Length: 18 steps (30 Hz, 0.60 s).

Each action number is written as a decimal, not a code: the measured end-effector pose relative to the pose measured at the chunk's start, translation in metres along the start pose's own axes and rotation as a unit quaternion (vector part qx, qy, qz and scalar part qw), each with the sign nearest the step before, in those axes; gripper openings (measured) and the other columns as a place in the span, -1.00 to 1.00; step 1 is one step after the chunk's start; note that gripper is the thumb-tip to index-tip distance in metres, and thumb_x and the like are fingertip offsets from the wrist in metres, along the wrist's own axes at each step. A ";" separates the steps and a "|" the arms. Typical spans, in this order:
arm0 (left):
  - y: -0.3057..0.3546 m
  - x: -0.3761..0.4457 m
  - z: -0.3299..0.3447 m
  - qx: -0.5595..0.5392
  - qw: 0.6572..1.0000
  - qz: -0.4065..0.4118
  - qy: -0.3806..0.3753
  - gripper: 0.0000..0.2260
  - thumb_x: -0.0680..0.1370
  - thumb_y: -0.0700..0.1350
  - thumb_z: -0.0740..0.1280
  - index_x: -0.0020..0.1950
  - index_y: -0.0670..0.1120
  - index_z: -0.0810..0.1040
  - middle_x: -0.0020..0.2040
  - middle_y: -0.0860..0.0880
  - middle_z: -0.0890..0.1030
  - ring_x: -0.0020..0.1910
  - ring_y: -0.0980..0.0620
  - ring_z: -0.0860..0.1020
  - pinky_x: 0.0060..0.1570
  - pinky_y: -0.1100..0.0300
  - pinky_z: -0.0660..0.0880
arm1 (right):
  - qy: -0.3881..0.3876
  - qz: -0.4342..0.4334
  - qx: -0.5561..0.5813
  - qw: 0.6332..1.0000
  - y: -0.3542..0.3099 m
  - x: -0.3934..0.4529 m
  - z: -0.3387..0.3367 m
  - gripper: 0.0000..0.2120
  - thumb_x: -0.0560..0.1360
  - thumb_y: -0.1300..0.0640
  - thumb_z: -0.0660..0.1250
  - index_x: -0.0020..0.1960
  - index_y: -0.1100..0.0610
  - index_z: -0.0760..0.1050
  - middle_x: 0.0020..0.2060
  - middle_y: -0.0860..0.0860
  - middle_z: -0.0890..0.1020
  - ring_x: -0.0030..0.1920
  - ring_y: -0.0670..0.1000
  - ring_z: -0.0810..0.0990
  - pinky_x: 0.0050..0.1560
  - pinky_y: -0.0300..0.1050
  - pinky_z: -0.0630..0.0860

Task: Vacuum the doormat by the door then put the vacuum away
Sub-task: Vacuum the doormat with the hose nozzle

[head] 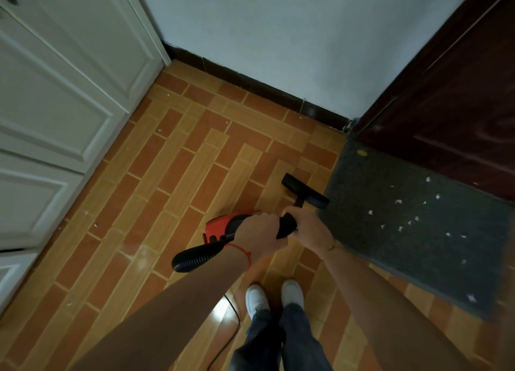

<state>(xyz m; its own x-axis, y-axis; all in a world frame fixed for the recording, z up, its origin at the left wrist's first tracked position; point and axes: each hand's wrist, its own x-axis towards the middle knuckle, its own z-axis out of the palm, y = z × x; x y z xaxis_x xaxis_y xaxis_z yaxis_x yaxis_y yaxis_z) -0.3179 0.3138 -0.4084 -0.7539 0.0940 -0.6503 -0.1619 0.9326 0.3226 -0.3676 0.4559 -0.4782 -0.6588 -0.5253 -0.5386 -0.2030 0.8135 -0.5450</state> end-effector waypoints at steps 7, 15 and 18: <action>0.050 0.028 0.008 0.035 0.999 -0.001 -0.010 -0.80 0.56 0.02 0.27 -0.03 -0.11 0.49 -0.30 -0.02 0.50 -0.45 0.05 0.44 -0.54 0.23 0.31 | 0.007 0.032 -0.003 0.999 0.048 -0.012 -0.021 -0.88 0.52 0.28 0.31 -0.15 0.12 0.43 -0.24 0.04 0.58 -0.23 0.06 0.58 -0.26 -0.06 0.53; 0.120 0.050 0.035 0.027 1.000 -0.005 -0.001 -0.75 0.59 0.07 0.24 0.05 -0.11 0.42 -0.22 -0.03 0.51 -0.37 0.00 0.50 -0.45 0.19 0.41 | -0.019 0.011 -0.008 1.000 0.122 -0.032 -0.047 -0.90 0.54 0.22 0.32 -0.14 0.14 0.43 -0.26 -0.03 0.51 -0.23 0.05 0.57 -0.22 -0.03 0.54; 0.149 0.052 0.042 0.011 1.000 -0.014 0.013 -0.77 0.59 0.07 0.23 0.02 -0.09 0.41 -0.23 -0.02 0.52 -0.39 0.03 0.48 -0.42 0.18 0.45 | -0.043 -0.013 -0.003 0.999 0.146 -0.040 -0.066 -0.77 0.53 0.19 0.32 -0.24 0.07 0.33 -0.34 -0.08 0.44 -0.37 -0.04 0.46 -0.41 -0.13 0.37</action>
<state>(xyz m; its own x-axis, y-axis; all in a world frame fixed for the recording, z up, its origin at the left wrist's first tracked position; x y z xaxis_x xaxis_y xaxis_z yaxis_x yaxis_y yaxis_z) -0.3552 0.4724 -0.4230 -0.7658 0.0591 -0.6403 -0.1696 0.9420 0.2898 -0.4189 0.6117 -0.4936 -0.5885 -0.5654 -0.5779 -0.2240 0.8008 -0.5554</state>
